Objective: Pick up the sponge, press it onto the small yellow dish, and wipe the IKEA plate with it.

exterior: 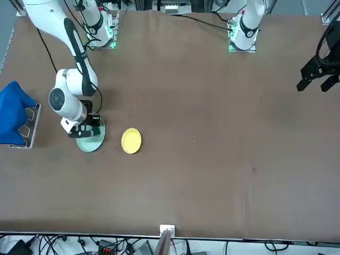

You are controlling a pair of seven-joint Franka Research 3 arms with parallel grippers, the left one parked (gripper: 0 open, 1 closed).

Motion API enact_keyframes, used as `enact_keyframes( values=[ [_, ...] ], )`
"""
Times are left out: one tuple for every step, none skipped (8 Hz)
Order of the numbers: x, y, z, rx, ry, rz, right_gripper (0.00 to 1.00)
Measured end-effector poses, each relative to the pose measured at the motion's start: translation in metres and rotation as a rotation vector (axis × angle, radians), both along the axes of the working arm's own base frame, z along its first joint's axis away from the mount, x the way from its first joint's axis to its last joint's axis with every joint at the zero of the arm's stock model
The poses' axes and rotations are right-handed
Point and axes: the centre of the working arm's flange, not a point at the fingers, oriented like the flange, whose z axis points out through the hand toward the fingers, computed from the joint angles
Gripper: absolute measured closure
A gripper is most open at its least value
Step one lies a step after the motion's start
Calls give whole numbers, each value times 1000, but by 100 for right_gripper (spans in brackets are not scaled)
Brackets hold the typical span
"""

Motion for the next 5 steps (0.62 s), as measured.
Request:
enact_keyframes(
  values=[
    [1, -7, 0, 2, 0, 4, 78],
    [1, -19, 0, 5, 0, 16, 78],
    [2, -34, 0, 8, 0, 27, 78],
    [2, -47, 0, 11, -2, 39, 78],
    [3, -55, 1, 13, -7, 50, 78]
  ],
)
